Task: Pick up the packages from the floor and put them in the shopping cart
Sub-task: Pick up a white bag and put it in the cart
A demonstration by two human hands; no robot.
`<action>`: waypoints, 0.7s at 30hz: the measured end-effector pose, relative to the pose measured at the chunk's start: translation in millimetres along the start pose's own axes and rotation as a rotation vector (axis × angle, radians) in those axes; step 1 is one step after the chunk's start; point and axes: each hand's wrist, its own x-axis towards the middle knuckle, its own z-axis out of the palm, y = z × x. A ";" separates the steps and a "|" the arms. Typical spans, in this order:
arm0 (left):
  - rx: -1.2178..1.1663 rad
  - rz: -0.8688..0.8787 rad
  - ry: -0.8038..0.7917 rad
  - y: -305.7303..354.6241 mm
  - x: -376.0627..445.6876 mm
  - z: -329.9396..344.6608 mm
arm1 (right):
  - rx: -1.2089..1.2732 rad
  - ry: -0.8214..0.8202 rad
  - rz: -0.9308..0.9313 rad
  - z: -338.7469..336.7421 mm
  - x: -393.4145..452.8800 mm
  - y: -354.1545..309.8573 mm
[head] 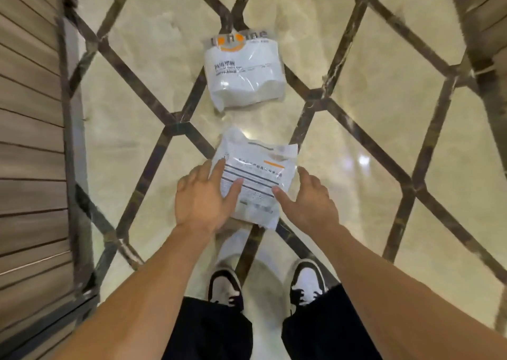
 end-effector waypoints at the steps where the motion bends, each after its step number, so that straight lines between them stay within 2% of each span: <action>1: 0.006 -0.001 -0.008 -6.0 17.8 14.7 | 0.066 0.015 0.026 17.2 14.2 1.4; 4: -0.033 -0.050 -0.024 -13.9 59.8 54.2 | 0.233 0.041 0.094 55.0 57.6 -0.3; 7: -0.231 -0.190 -0.093 -16.1 96.0 84.3 | 0.236 -0.004 0.161 73.8 100.7 1.5; 11: -0.205 -0.243 -0.215 -32.7 129.5 105.4 | 0.388 -0.047 0.363 96.1 133.8 12.7; 14: -0.403 -0.353 -0.320 -47.9 141.2 113.8 | 0.507 0.008 0.364 111.2 139.3 11.9; 18: -0.599 -0.351 -0.270 -50.8 137.2 122.2 | 0.696 0.117 0.317 123.6 138.3 12.6; 21: -0.611 -0.342 -0.201 -45.9 130.3 128.7 | 0.810 0.198 0.287 133.4 132.8 14.4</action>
